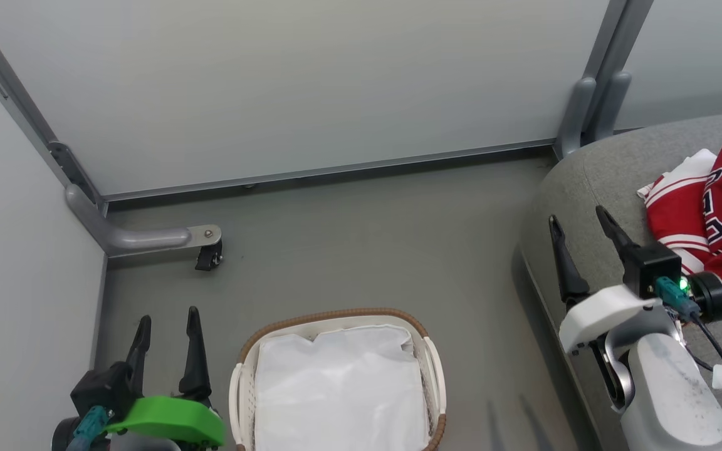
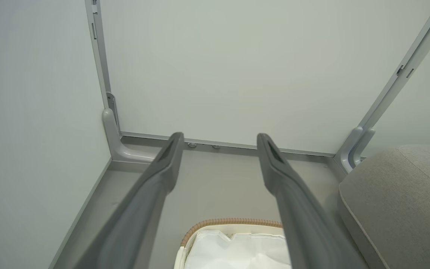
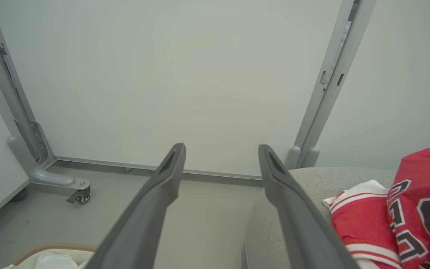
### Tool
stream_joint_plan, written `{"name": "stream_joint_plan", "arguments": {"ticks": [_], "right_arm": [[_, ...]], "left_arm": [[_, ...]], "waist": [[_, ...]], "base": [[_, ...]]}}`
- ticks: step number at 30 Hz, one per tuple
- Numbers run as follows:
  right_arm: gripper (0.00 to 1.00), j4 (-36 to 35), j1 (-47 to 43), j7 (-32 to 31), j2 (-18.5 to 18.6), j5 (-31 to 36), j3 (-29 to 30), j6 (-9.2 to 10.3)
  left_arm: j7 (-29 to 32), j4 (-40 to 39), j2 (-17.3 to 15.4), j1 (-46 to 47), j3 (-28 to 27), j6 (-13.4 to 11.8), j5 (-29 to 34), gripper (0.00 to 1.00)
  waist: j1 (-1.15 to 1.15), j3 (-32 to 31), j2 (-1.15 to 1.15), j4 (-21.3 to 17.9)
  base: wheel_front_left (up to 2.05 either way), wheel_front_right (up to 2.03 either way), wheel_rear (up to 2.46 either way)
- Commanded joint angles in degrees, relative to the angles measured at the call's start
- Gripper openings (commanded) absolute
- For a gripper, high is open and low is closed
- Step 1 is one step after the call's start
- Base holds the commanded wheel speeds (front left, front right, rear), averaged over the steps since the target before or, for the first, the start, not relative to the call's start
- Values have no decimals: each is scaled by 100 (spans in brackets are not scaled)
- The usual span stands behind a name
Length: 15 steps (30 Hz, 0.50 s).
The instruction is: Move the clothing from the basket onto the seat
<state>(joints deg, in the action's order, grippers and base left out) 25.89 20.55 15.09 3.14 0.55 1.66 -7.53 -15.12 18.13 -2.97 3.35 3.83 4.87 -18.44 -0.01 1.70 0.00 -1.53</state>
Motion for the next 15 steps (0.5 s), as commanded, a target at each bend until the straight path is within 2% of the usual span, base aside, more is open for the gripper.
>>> {"name": "stream_joint_plan", "arguments": {"ticks": [1, 8, 15], "right_arm": [[100, -81, -200, 11, 2, -68, 2, 8], [100, -379, -883, 11, -9, -751, -216, 8], [100, -438, -1205, 11, -14, -831, -345, 8]], "left_arm": [[-5, -30, 0, -151, -63, 6, 16, 100], [-5, -87, 7, -473, -110, 36, -17, 100], [-5, -114, 5, -548, -38, -37, -91, 100]], "waist": [[1, -92, 0, 87], [1, -126, 0, 136], [1, -120, 0, 145]], "base": [[0, 0, 0], [0, 0, 0], [0, 0, 0]]}}
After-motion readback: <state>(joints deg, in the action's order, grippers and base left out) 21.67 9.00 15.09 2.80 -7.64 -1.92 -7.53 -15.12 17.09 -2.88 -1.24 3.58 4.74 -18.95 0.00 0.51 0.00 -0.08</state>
